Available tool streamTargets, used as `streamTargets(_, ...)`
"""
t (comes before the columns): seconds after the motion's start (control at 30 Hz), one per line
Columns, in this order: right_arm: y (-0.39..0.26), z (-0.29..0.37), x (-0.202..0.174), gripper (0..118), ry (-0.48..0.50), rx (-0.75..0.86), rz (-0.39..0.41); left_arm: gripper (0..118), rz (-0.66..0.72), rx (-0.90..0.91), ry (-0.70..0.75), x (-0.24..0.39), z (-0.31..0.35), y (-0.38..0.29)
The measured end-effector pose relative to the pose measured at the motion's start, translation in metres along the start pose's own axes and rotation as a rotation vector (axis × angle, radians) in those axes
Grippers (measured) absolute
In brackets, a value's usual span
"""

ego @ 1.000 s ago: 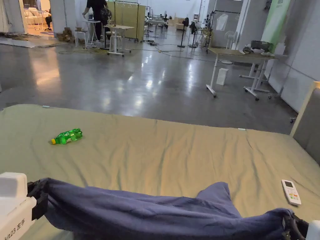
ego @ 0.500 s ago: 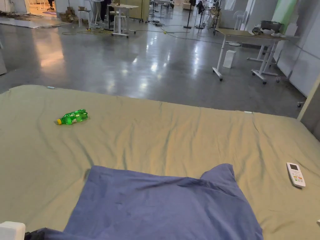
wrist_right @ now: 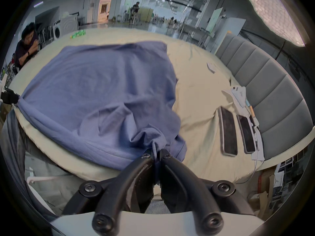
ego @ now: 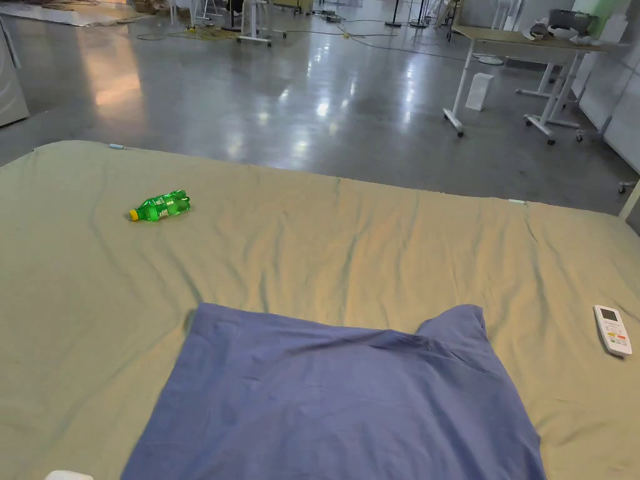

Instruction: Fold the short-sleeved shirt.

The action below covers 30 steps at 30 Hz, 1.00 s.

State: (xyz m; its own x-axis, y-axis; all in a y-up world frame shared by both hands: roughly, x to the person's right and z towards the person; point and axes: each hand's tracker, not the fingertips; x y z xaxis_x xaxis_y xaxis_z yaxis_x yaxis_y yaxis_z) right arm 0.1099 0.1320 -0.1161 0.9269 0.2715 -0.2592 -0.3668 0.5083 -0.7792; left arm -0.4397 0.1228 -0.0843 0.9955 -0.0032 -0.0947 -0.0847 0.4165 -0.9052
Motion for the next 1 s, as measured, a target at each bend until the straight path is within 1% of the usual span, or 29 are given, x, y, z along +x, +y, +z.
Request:
streamTargets(0.13,-0.005,-0.007,-0.004,6,0.002,-0.031,-0.010,5,0.027,0.049,0.003,-0.001,-0.004,-0.007)
streamTargets(0.17,-0.005,-0.007,-0.004,11,-0.003,-0.032,-0.011,5,0.033,0.050,0.000,-0.001,-0.003,-0.007)
streamTargets(0.2,-0.005,-0.005,-0.004,19,-0.016,-0.030,-0.007,6,0.036,0.049,-0.003,-0.002,-0.003,-0.006)
streamTargets(0.23,0.001,0.008,-0.007,31,-0.041,-0.030,0.004,9,0.040,0.046,-0.001,-0.003,0.000,-0.004)
streamTargets(0.27,0.004,0.012,-0.006,48,-0.059,-0.025,0.008,16,0.046,0.043,0.006,-0.003,0.003,-0.001)
streamTargets(0.3,0.007,0.019,-0.004,61,-0.075,-0.013,0.000,26,0.054,0.047,0.028,-0.001,0.009,0.001)
streamTargets(0.33,0.011,0.026,0.000,70,-0.091,0.015,-0.020,41,0.051,0.066,0.059,0.000,0.016,0.004)
streamTargets(0.37,0.014,0.030,0.003,74,-0.099,0.056,-0.043,58,0.045,0.107,0.065,0.002,0.022,0.008)
streamTargets(0.4,0.019,0.038,0.006,74,-0.106,0.108,-0.071,64,0.039,0.162,0.056,0.004,0.029,0.012)
streamTargets(0.43,0.027,0.045,0.007,76,-0.114,0.165,-0.096,65,0.047,0.222,0.039,0.007,0.037,0.017)
streamTargets(0.5,0.040,0.057,0.005,90,-0.131,0.286,-0.129,65,0.064,0.320,0.033,0.014,0.049,0.031)
streamTargets(0.53,0.046,0.062,0.003,92,-0.127,0.367,-0.156,65,0.072,0.377,0.029,0.019,0.054,0.037)
streamTargets(0.67,0.069,0.065,-0.010,92,-0.090,0.562,-0.248,64,0.113,0.539,-0.004,0.037,0.065,0.063)
streamTargets(0.7,0.078,0.067,-0.016,90,-0.104,0.605,-0.264,63,0.125,0.578,-0.014,0.047,0.071,0.069)
streamTargets(0.73,0.086,0.069,-0.023,85,-0.128,0.632,-0.261,61,0.131,0.627,-0.012,0.054,0.075,0.074)
streamTargets(0.77,0.094,0.071,-0.030,73,-0.145,0.669,-0.249,58,0.131,0.668,-0.003,0.060,0.078,0.078)
streamTargets(0.8,0.099,0.074,-0.036,58,-0.157,0.742,-0.220,52,0.114,0.709,0.001,0.067,0.082,0.081)
streamTargets(0.83,0.105,0.076,-0.040,47,-0.169,0.788,-0.202,50,0.098,0.738,0.008,0.072,0.084,0.085)
streamTargets(0.87,0.109,0.075,-0.044,42,-0.157,0.796,-0.229,47,0.083,0.769,0.022,0.078,0.087,0.088)
streamTargets(0.9,0.114,0.072,-0.048,38,-0.147,0.805,-0.237,44,0.062,0.801,0.034,0.085,0.090,0.090)
streamTargets(0.93,0.117,0.073,-0.051,24,-0.135,0.829,-0.243,36,0.054,0.822,0.053,0.091,0.094,0.092)
streamTargets(0.97,0.119,0.073,-0.053,15,-0.128,0.847,-0.242,23,0.051,0.839,0.057,0.091,0.092,0.094)
streamTargets(1.0,0.122,0.074,-0.056,9,-0.131,0.858,-0.235,16,0.048,0.849,0.047,0.094,0.094,0.095)
